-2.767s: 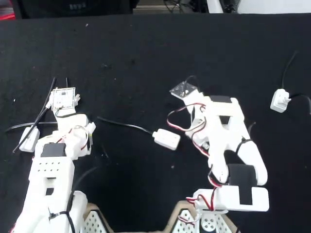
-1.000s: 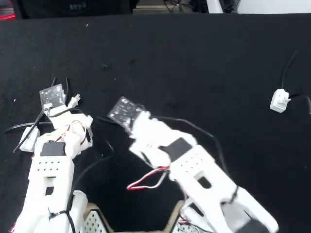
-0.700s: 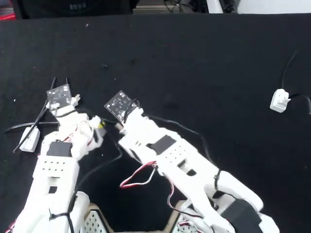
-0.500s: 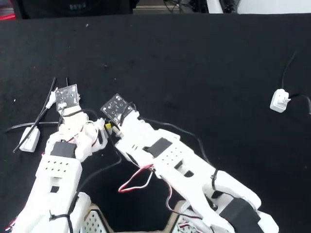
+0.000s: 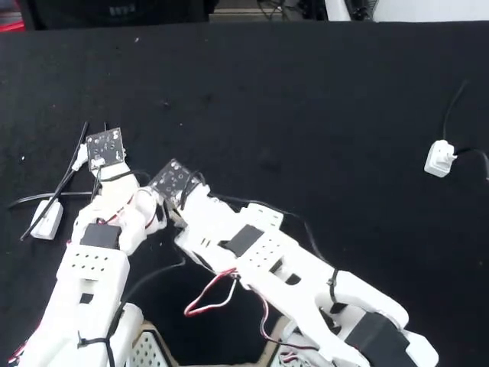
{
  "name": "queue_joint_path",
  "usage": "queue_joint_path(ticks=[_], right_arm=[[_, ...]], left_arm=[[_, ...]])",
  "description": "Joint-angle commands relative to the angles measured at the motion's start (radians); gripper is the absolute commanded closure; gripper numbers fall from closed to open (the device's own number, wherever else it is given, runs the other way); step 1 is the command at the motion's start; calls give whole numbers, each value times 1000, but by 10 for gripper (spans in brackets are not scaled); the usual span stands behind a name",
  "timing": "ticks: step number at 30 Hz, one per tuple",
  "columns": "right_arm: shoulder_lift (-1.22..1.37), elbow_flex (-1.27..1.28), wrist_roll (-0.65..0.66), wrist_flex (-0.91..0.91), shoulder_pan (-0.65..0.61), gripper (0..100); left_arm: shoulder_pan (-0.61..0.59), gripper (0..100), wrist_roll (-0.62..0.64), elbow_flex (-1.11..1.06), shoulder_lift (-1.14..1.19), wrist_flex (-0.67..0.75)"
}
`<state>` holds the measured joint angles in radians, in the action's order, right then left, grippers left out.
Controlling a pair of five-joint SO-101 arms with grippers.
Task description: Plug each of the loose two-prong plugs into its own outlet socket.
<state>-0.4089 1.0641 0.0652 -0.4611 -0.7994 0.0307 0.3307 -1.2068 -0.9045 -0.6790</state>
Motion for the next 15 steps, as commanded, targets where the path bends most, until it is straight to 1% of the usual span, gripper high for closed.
queue_joint_path(ticks=[1, 2, 6, 8, 15], right_arm=[[-4, -10, -6, 21, -17, 988], [-13, -13, -6, 21, -9, 988], [-111, 5, -8, 15, 44, 988], [-183, 38, -8, 15, 49, 988], [-420, 162, -8, 21, 54, 988]], left_arm=[[15, 766, 8, 59, -8, 11], [15, 766, 3, 53, -3, 5], [16, 766, -98, -12, -8, 3], [15, 766, -130, -39, -8, 6], [15, 766, -155, -51, -8, 6]])
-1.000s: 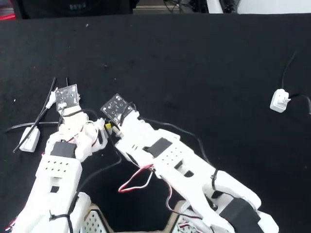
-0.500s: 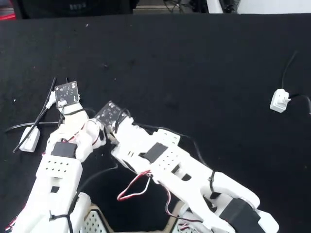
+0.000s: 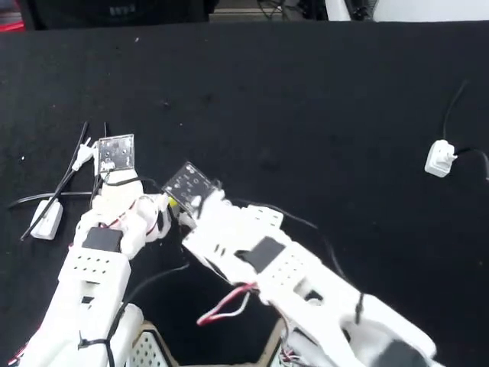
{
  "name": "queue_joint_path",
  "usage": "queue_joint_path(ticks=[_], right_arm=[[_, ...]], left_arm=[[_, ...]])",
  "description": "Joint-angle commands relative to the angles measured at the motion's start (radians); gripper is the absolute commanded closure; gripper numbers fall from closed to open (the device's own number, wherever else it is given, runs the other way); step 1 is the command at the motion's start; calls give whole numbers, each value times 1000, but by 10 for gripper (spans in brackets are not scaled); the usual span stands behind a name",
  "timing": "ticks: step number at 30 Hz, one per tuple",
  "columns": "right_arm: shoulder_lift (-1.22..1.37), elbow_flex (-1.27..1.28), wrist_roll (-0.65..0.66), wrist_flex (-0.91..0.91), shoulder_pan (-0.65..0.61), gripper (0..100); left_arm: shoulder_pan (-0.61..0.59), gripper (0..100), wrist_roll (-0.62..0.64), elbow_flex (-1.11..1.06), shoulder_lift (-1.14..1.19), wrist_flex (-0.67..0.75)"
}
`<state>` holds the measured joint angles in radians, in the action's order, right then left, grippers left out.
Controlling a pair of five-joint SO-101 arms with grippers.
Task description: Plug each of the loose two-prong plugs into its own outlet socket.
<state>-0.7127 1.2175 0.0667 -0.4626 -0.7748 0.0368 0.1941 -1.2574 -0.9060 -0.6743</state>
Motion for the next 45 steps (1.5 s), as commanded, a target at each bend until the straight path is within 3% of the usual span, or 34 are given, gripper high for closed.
queue_joint_path(ticks=[1, 18, 22, 34, 41, 45], right_arm=[[-139, 18, -9, 23, 29, 988], [-170, 41, -9, 101, 31, 988], [-173, 35, -9, 95, 84, 988], [-168, -101, 55, -402, 402, 988], [-168, -162, 201, -626, 417, 988], [-168, -168, 233, -680, 417, 988]], left_arm=[[8, 766, -18, -1, -6, 2], [8, 766, -15, -10, -6, 2], [8, 766, -14, -10, -6, 2], [-84, 766, -17, 88, 5, 2], [-82, 766, -29, 117, 23, -5], [-58, 766, -92, 243, 172, -55]])
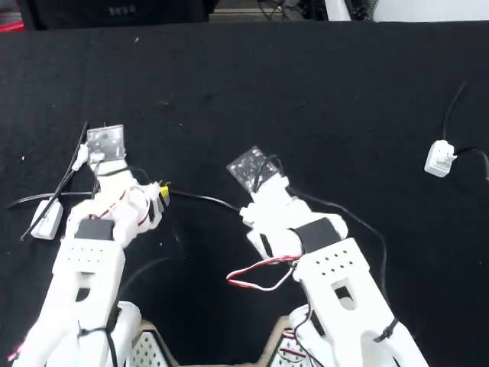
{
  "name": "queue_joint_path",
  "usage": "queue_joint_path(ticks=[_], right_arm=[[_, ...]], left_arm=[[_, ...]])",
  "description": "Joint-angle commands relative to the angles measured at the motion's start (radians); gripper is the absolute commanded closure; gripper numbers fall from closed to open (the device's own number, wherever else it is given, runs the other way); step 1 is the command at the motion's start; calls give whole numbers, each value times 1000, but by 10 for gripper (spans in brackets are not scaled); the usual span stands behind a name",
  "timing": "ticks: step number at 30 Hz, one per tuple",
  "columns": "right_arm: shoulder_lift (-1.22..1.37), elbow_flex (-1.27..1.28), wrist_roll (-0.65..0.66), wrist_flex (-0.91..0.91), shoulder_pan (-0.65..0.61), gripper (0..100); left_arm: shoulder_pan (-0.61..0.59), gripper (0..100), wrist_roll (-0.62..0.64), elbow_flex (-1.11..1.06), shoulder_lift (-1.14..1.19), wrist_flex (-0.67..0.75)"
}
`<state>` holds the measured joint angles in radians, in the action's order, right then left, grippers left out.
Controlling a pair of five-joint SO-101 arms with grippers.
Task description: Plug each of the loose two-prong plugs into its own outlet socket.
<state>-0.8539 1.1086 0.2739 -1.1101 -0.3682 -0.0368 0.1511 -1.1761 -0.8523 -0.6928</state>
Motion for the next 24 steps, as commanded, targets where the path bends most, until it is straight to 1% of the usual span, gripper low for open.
queue_joint_path(ticks=[1, 4, 9, 14, 17, 18, 20, 24], right_arm=[[-27, -59, 28, -32, 11, 988], [-25, -51, 23, -12, 5, 988], [-24, 1, 21, 26, 9, 988], [-24, 81, 20, 114, 17, 988], [-24, 130, 21, 170, 17, 988], [-24, 145, 23, 187, 17, 988], [-24, 160, 26, 209, 35, 988], [-25, 143, 28, 232, 138, 988]], left_arm=[[25, 766, -66, 206, 175, -51], [71, 766, -92, 344, 354, -71], [133, 766, -132, 518, 631, -38], [134, 766, -130, 634, 872, 60], [139, 766, -130, 688, 993, 61], [140, 766, -130, 704, 1020, 51], [133, 766, -130, 745, 1033, -20], [113, 766, -132, 796, 1033, -158]])
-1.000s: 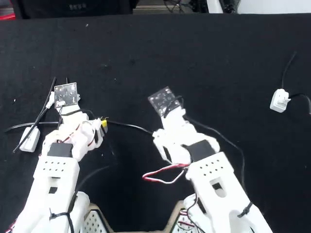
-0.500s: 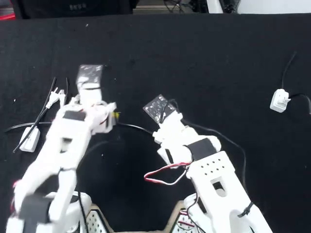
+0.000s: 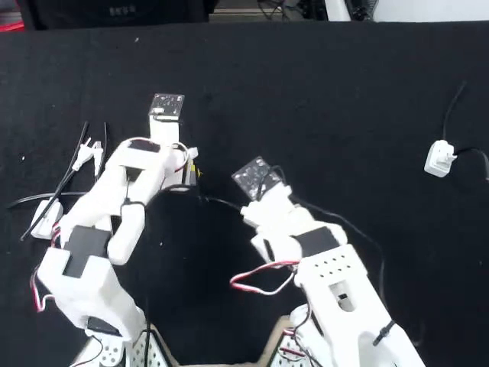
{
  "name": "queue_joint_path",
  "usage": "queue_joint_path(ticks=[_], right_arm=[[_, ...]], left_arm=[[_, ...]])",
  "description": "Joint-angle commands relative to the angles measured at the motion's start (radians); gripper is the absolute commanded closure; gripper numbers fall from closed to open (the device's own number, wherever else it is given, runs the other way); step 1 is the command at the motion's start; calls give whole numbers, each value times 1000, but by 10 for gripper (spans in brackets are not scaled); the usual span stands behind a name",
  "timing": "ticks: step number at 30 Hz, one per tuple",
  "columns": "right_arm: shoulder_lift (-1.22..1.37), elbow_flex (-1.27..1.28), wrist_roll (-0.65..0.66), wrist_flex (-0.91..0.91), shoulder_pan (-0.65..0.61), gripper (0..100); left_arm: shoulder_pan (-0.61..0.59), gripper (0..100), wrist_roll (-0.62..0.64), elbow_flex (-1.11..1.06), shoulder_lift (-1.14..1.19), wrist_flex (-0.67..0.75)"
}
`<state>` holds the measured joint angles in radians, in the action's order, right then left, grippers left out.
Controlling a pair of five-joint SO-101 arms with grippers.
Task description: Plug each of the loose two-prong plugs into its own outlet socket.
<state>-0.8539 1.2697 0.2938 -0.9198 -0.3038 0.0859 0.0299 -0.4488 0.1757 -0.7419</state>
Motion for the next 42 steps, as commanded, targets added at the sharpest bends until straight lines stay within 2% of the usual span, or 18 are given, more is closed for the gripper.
queue_joint_path(ticks=[1, 7, 15, 21, 26, 32, 37, 42], right_arm=[[-24, -24, 9, 54, 103, 988], [-24, -53, 69, 64, 173, 988], [-18, -119, 69, 40, 187, 988], [130, -311, 61, -152, 186, 988], [226, -524, 25, -368, 183, 988], [409, -725, 18, -500, 181, 988], [613, -905, -68, -628, 186, 988], [737, -1030, -97, -690, 186, 988]], left_arm=[[-13, 766, -11, 70, 6, -123], [-22, 766, -64, 4, -5, -133], [-76, 766, -68, -165, -213, -196], [-81, 766, -66, -374, -348, -29], [-81, 766, -63, -398, -394, -54], [-82, 766, -68, -406, -463, -166], [-84, 766, -68, -493, -517, -97], [-84, 766, -60, -549, -546, -44]])
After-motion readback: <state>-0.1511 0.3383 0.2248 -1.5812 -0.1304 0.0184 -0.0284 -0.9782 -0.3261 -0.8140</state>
